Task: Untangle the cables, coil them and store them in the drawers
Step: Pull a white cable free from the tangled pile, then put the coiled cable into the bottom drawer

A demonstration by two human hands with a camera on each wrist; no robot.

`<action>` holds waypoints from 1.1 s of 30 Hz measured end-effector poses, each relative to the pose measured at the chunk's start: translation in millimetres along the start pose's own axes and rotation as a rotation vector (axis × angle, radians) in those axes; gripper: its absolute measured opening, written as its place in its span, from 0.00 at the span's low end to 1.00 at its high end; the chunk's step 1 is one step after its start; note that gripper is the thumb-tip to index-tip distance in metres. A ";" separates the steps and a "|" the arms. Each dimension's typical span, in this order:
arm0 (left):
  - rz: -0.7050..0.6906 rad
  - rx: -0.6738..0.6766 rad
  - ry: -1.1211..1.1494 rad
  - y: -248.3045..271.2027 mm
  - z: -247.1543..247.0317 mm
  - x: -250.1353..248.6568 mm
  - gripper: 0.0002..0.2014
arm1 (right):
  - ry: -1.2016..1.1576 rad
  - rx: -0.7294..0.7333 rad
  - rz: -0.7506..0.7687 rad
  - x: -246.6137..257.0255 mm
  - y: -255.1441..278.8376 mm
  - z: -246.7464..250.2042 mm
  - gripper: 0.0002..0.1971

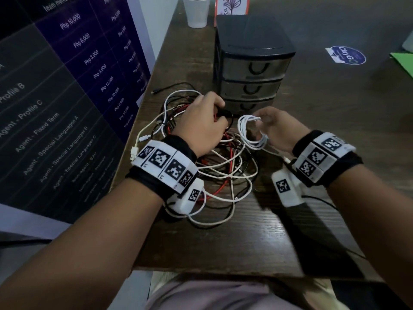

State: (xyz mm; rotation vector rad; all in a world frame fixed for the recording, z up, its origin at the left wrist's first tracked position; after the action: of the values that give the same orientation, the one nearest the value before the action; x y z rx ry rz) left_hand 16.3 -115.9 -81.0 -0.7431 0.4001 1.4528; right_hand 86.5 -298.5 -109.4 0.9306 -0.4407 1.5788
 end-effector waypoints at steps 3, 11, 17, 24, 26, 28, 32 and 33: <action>-0.027 0.143 -0.237 -10.1 -3.4 3.6 0.21 | 0.257 0.042 0.015 -0.9 -10.9 -2.0 0.21; 0.053 0.391 -0.420 -11.9 -8.7 12.1 0.21 | 0.509 0.133 -0.053 13.5 -25.7 -4.3 0.32; 0.035 0.425 -0.448 -10.2 -9.2 20.0 0.22 | 0.633 0.195 -0.070 22.4 -33.8 -6.1 0.32; 0.048 0.461 -0.442 -9.6 -10.5 20.5 0.21 | 0.671 0.164 -0.082 24.9 -29.7 -2.9 0.30; 0.048 0.470 -0.449 -10.1 -10.6 19.9 0.22 | 0.671 0.177 -0.083 24.2 -24.5 -0.3 0.30; 0.049 0.474 -0.453 -9.9 -10.5 19.0 0.21 | 0.666 0.191 -0.082 22.5 -17.6 2.5 0.29; 0.042 0.473 -0.459 -8.9 -9.2 16.2 0.21 | 0.661 0.184 -0.058 19.3 -0.4 9.2 0.27; 0.043 0.473 -0.461 -8.9 -8.8 15.8 0.21 | 0.650 0.187 -0.057 18.8 3.6 10.4 0.27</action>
State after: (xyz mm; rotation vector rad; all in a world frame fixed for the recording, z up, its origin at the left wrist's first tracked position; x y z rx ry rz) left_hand 28.3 -109.6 -96.0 -0.0152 0.3806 1.4433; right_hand 86.7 -294.7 -87.9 0.5101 0.1910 1.7803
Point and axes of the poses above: each hand's wrist, its own y-axis away from the middle knuckle, its own z-axis out of the back of the hand, x = y × z, the point moved 1 cm from there along -y, towards the middle knuckle, and after that the axes turned 5 degrees about -z, right-handed, at the moved point
